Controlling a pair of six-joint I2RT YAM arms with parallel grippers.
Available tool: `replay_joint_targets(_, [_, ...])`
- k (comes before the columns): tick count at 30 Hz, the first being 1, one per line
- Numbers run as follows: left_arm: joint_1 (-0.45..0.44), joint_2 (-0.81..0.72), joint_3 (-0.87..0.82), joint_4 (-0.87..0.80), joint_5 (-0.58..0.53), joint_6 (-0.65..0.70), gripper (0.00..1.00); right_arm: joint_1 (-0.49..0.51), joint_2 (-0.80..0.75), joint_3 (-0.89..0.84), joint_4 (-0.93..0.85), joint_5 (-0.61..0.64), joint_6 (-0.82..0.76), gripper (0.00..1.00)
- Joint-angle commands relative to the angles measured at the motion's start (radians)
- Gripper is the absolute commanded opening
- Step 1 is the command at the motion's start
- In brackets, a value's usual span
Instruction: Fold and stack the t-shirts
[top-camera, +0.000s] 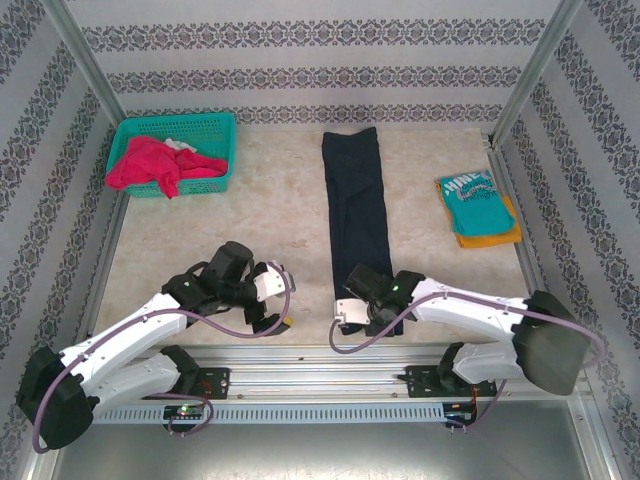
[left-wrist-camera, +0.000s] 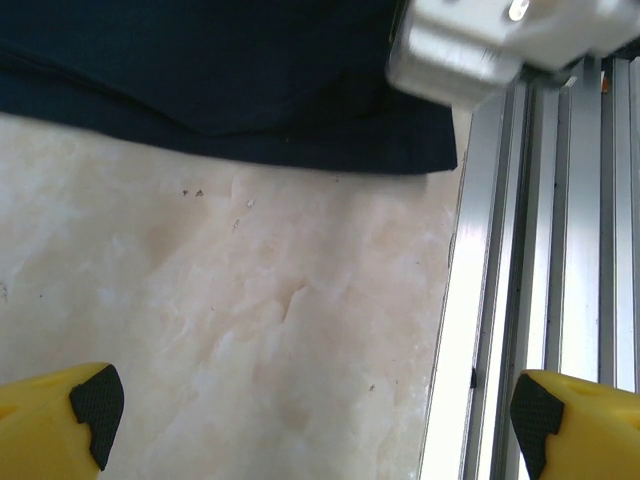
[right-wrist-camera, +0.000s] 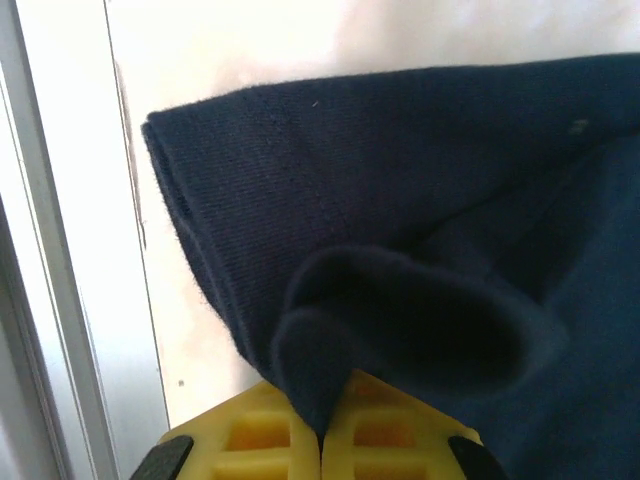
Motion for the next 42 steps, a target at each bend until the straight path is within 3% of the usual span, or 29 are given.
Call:
replay_joint_targets(1, [0.015, 0.013, -0.013, 0.065, 0.001, 0.013, 1.00, 0.003, -0.051, 0.106, -0.137, 0.037, -0.011, 0.00])
replay_joint_targets(8, [0.056, 0.069, 0.003, 0.132, 0.035, -0.010, 1.00, -0.055, 0.020, 0.271, -0.236, 0.033, -0.104, 0.00])
replay_joint_targets(22, [0.143, 0.148, 0.070, 0.180, 0.072, -0.023, 1.00, -0.271, 0.274, 0.575, -0.223, -0.010, -0.258, 0.00])
replay_joint_targets(42, [0.203, 0.404, 0.205, 0.281, 0.128, -0.013, 1.00, -0.407, 0.523, 0.902, -0.202, -0.016, -0.348, 0.00])
